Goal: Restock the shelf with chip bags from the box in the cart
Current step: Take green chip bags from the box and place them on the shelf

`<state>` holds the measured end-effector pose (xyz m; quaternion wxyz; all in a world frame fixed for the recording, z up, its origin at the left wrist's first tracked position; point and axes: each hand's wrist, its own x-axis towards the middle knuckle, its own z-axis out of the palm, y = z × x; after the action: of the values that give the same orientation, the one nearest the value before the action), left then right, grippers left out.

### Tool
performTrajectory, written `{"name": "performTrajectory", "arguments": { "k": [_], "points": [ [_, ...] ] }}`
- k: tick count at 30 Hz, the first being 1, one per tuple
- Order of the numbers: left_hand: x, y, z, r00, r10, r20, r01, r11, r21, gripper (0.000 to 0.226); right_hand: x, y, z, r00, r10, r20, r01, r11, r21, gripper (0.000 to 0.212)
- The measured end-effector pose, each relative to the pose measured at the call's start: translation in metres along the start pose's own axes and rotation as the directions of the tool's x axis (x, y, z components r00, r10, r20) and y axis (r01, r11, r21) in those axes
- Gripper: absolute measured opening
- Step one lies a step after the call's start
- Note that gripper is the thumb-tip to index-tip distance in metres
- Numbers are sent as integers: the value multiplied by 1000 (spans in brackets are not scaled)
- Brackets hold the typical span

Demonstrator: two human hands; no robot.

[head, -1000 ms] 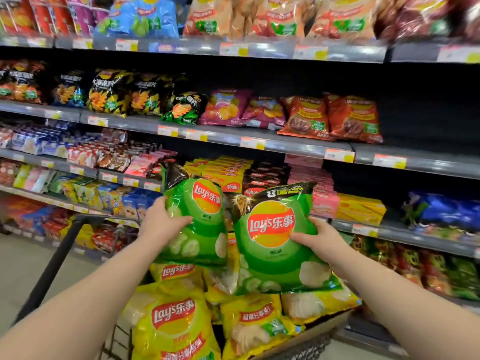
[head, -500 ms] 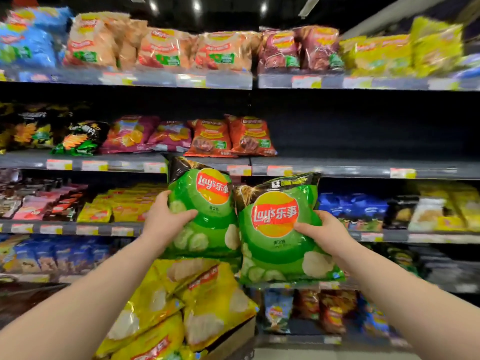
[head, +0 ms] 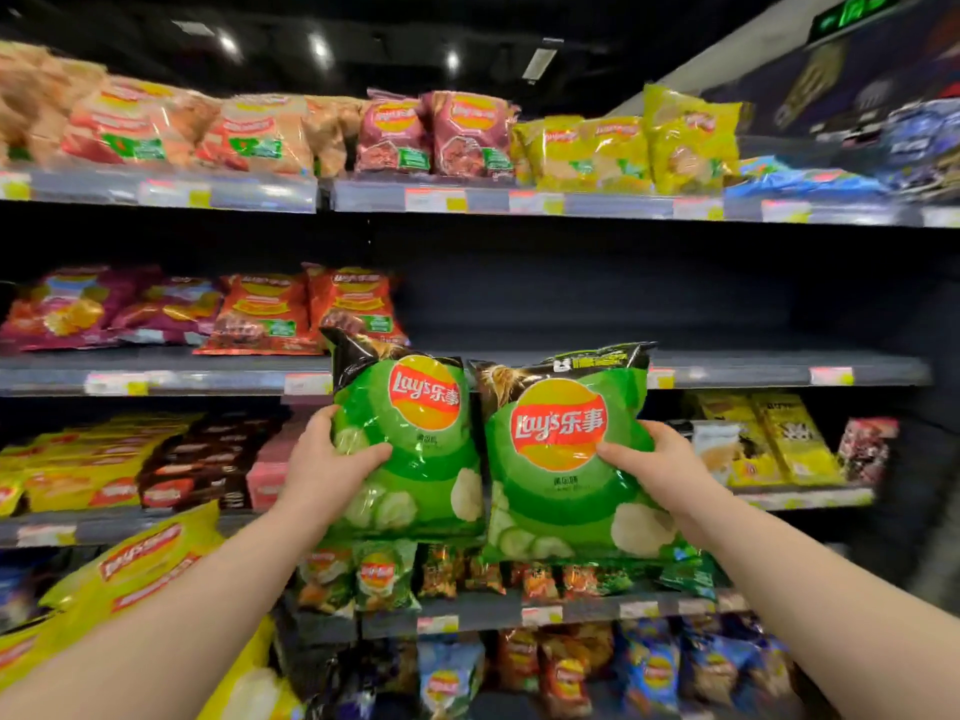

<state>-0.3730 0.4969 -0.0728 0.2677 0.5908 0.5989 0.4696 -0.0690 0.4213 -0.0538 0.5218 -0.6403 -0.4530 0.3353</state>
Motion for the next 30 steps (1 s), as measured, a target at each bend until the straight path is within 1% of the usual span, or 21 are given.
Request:
{"name": "performTrajectory", "arguments": {
  "k": [2, 4, 9, 14, 17, 20, 27, 29, 30],
  "points": [
    [9, 10, 13, 1000, 17, 10, -17, 1000, -6, 80, 15, 0, -14, 1000, 3, -13, -3, 1000, 13, 51],
    [23, 19, 24, 999, 32, -2, -32, 999, -21, 82, 29, -2, -24, 1000, -4, -19, 4, 1000, 27, 49],
    [62, 39, 52, 996, 68, -57, -72, 995, -64, 76, 74, -8, -41, 999, -19, -49, 22, 998, 64, 46],
    [115, 50, 73, 988, 113, -107, -123, 988, -91, 76, 135, -21, -46, 995, -62, -72, 68, 995, 77, 38],
    [155, 58, 81, 980, 140, -144, -154, 984, -91, 76, 180, -33, -41, 993, -80, -89, 85, 995, 53, 38],
    [190, 65, 84, 968, 175, -182, -192, 978, -84, 74, 227, -46, -32, 990, -105, -90, 111, 991, 71, 41],
    [251, 54, 78, 954, 121, -275, -166, 975, -147, 64, 321, -56, 7, 991, -123, -55, 130, 982, 136, 45],
    [260, 51, 76, 953, 98, -286, -148, 976, -161, 68, 344, -59, 21, 989, -140, -39, 144, 980, 140, 40],
    [265, 49, 76, 951, 95, -295, -151, 974, -171, 76, 355, -62, 28, 988, -154, -18, 155, 977, 145, 35]
  ]
}}
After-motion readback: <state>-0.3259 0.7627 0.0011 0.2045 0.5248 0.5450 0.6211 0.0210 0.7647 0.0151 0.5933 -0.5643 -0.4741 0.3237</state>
